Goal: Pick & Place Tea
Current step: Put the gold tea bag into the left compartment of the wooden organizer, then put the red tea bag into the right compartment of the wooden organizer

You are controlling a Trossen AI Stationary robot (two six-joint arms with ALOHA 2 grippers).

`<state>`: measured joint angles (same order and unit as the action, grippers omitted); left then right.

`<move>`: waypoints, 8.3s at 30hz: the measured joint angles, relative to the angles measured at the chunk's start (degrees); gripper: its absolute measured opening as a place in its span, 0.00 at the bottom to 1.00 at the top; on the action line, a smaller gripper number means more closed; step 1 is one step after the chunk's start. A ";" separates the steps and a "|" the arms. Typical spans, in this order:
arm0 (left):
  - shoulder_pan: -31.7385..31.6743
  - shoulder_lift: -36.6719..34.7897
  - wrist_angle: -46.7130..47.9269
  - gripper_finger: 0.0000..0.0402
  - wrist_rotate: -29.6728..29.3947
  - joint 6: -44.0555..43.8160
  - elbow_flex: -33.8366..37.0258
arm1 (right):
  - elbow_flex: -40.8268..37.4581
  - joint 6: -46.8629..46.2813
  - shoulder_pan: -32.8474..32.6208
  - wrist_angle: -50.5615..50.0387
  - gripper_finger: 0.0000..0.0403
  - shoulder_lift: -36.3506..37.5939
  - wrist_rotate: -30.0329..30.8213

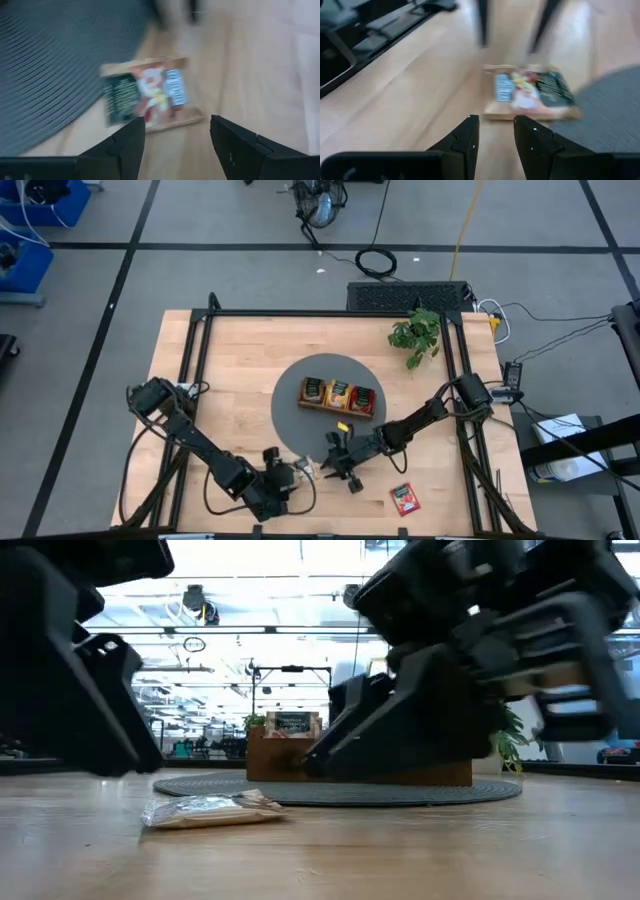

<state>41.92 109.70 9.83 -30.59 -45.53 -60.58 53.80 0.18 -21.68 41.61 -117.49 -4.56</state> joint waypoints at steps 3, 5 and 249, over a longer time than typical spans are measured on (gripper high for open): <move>-0.40 -1.96 6.67 0.56 -2.06 -6.72 0.01 | 0.24 3.82 -1.26 0.59 0.27 0.00 0.09; -0.49 -3.10 7.98 0.56 -3.80 -9.52 0.00 | 1.12 5.07 -1.74 0.57 0.27 0.00 0.38; -15.63 -0.35 -31.46 0.49 15.34 37.34 -1.90 | -16.44 -32.33 -34.49 -37.65 0.00 34.34 8.77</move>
<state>26.29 109.35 -21.63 -15.24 -8.19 -62.49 37.36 -32.15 -56.16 3.96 -83.15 4.21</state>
